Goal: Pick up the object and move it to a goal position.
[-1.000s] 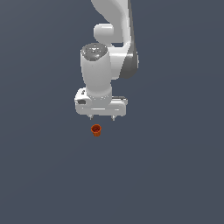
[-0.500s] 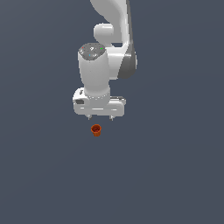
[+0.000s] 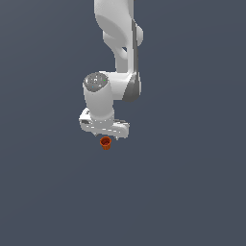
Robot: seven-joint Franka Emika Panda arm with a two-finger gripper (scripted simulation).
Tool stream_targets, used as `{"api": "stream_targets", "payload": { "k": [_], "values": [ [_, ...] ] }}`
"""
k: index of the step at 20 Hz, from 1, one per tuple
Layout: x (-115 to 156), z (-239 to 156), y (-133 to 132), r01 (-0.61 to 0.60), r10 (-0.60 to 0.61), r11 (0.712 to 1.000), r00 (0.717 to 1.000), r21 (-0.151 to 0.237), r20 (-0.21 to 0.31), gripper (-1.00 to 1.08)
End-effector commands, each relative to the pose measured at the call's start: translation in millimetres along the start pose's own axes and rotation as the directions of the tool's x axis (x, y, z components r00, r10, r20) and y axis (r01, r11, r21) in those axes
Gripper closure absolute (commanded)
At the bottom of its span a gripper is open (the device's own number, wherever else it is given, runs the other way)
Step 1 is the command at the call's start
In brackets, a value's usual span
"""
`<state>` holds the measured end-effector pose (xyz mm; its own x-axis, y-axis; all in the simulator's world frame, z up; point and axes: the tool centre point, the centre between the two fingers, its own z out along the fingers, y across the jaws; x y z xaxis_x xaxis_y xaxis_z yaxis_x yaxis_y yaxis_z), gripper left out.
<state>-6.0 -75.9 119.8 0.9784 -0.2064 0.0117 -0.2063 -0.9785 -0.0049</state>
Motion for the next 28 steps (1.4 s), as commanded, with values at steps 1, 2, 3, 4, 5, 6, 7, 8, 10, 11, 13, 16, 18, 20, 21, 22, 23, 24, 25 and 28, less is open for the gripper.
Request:
{"api": "stream_targets", "payload": {
  "k": [1,2,3,4,5,6,7,8,10,11,13,16,18,20,21,22,23,24,25,28],
  "values": [
    [-3.0,16.4,6.8,-0.036,0.036,0.999,0.999,-0.002,0.006,-0.92],
    [-4.0,21.0,8.8,-0.046,0.046,0.999,0.999,-0.003,0.007,-0.92],
    [-4.9,24.8,10.5,-0.054,0.054,0.999,0.998,-0.004,0.009,-0.92],
    [-5.6,27.8,11.8,-0.061,0.061,0.998,0.998,-0.005,0.01,-0.92],
    [-6.1,29.9,12.7,-0.065,0.065,0.998,0.998,-0.005,0.011,-0.92],
    [-6.4,31.1,13.2,-0.068,0.068,0.998,0.998,-0.006,0.011,-0.92],
    [-6.5,31.6,13.4,-0.069,0.069,0.998,0.998,-0.006,0.011,-0.92],
    [-6.4,29.9,12.8,-0.064,0.064,0.998,0.998,-0.006,0.012,-0.92],
    [-6.5,31.3,12.7,-0.064,0.064,0.998,0.998,-0.006,0.012,-0.92],
    [-6.6,33.1,12.6,-0.064,0.064,0.998,0.998,-0.006,0.012,-0.92],
    [-6.8,38.6,13.0,-0.065,0.065,0.998,0.998,-0.006,0.012,-0.92],
    [-7.5,51.9,13.3,-0.066,0.066,0.998,0.998,-0.006,0.012,-0.92],
    [-8.0,63.0,13.5,-0.067,0.068,0.998,0.998,-0.006,0.012,-0.92],
    [-8.3,71.7,13.8,-0.068,0.069,0.998,0.998,-0.006,0.011,-0.92],
    [-8.2,75.0,13.6,-0.068,0.069,0.998,0.998,-0.006,0.011,-0.92],
    [-8.1,77.6,13.8,-0.069,0.069,0.998,0.998,-0.006,0.011,-0.92],
    [-7.9,79.5,13.7,-0.069,0.069,0.998,0.998,-0.006,0.011,-0.92],
    [-7.6,80.8,13.6,-0.069,0.069,0.998,0.998,-0.006,0.011,-0.92],
    [-7.4,81.5,13.6,-0.069,0.069,0.998,0.998,-0.006,0.011,-0.92],
    [-7.3,81.7,13.6,-0.069,0.069,0.998,0.998,-0.006,0.011,1.08]
  ]
}}
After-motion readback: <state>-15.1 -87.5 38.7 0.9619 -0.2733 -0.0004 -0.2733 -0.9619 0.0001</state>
